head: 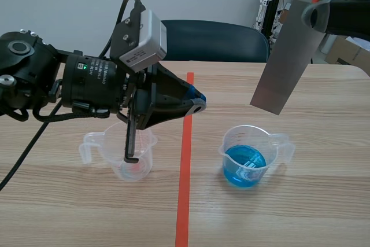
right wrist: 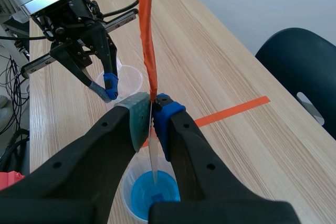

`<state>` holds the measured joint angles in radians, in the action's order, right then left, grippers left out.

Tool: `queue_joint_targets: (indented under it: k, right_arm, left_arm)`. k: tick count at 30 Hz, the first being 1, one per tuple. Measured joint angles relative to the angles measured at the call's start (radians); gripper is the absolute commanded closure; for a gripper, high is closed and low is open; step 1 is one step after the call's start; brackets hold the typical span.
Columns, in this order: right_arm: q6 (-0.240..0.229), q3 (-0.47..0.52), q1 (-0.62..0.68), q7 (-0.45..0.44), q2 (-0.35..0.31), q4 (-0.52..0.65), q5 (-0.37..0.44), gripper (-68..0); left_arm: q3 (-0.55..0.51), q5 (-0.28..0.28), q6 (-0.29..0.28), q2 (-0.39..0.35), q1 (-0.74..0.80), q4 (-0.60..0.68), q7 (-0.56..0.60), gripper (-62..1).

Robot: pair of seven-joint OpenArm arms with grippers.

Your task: Do the redox reaction experiment. move the plate over the left beaker

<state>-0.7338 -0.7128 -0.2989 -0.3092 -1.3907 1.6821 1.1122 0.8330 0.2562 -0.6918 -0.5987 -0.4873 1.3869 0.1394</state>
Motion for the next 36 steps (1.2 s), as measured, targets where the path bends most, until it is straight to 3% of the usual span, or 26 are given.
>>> queue_joint_targets:
  k: [9, 21, 36]
  right_arm:
    - [0.000, 0.000, 0.000, 0.000, 0.000, 0.000, 0.000, -0.6]
    - [0.000, 0.000, 0.000, 0.000, 0.000, 0.000, 0.000, -0.6]
    - [0.000, 0.000, 0.000, 0.000, 0.000, 0.000, 0.000, -0.6]
  left_arm:
    - [0.000, 0.000, 0.011, -0.003, 0.002, 0.000, 0.003, -4.0]
    - [-0.014, 0.000, 0.105, -0.097, 0.112, 0.000, 0.116, -4.0]
    - [-0.404, 0.000, 0.107, -0.183, 0.520, 0.000, 0.324, -4.0]
